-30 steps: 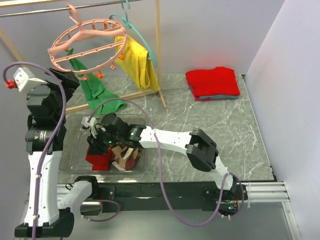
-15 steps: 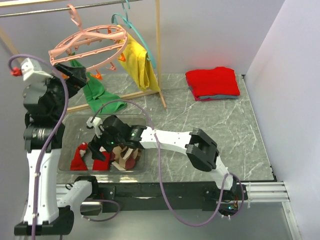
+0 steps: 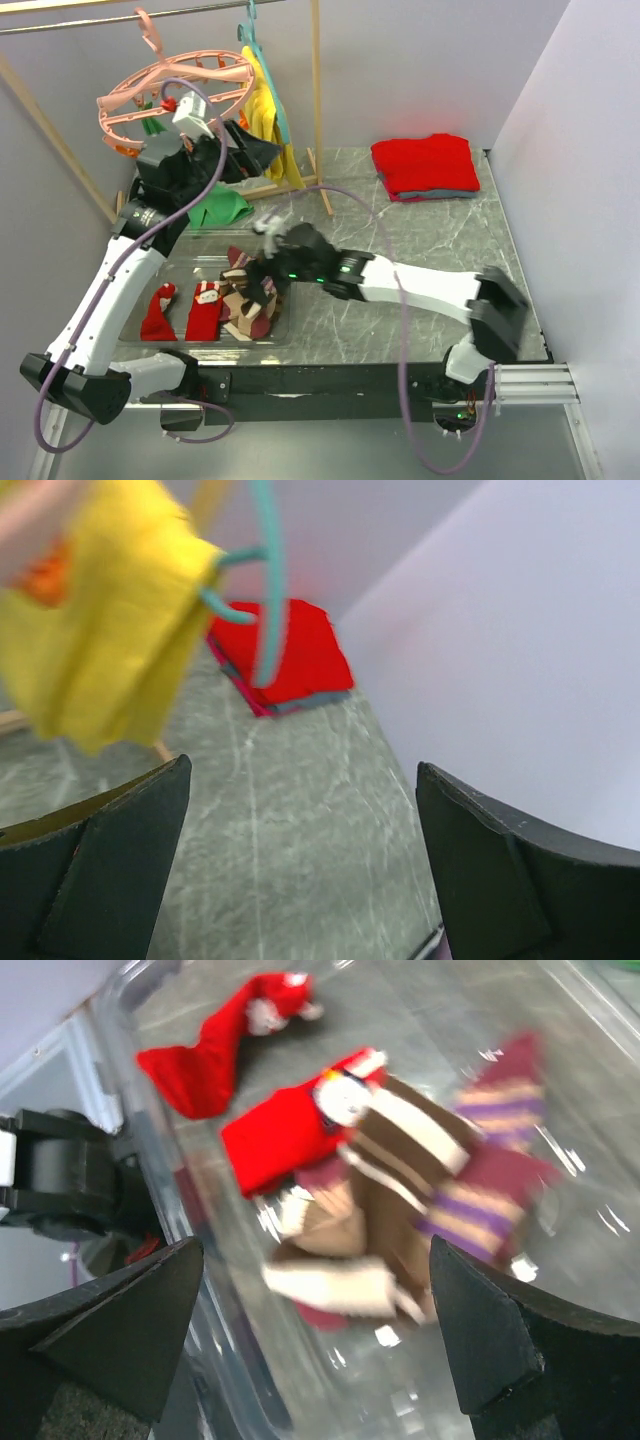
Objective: Remove the socks clipped to the hanger
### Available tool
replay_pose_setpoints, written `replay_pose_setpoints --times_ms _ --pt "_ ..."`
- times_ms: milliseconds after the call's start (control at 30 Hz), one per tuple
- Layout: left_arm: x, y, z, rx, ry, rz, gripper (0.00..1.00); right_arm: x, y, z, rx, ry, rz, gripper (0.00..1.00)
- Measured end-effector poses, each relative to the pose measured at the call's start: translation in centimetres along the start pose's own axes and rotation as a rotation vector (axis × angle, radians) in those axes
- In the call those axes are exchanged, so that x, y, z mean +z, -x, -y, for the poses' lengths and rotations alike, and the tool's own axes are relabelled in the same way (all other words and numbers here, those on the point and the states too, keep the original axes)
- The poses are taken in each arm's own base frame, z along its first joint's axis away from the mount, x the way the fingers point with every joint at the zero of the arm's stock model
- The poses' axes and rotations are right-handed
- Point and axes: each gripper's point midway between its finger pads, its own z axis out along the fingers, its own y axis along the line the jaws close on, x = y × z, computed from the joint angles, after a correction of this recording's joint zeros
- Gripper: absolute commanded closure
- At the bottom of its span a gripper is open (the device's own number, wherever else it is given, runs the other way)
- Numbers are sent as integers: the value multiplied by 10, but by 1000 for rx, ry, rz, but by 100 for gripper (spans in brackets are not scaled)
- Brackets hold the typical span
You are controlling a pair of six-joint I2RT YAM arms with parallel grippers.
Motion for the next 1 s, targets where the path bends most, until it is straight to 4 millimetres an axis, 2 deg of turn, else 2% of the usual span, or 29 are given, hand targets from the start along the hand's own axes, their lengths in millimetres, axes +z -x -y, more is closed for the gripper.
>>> replay_pose_setpoints --times_ms 167,233,300,400,533,667,733,800,900,1000 --pt "4 -22 35 26 -114 -30 0 -63 -24 41 99 -120 83 0" --pt "2 -37 43 46 -153 -45 1 -86 -36 57 154 -166 121 0" --pt "-5 -60 46 57 -189 -69 1 -110 -54 74 229 -219 178 0" --pt "-24 -108 32 59 -234 -107 1 -135 -76 91 322 -281 264 0" --pt "-61 -186 -10 4 -240 -184 1 -161 -103 101 433 -321 392 0" --pt "-94 -236 -40 -69 -257 -207 1 -181 -129 120 574 -385 541 0" --pt "-110 -247 -46 -105 -288 -185 0 -188 -139 129 633 -410 596 0" --pt "-123 -250 -47 -131 -321 -154 4 -194 -138 132 680 -418 643 0" --pt "-145 -242 -39 -160 -411 -58 4 -208 -119 129 754 -381 752 0" --pt "-153 -242 -37 -198 -439 -42 3 -222 -102 122 802 -318 843 0"
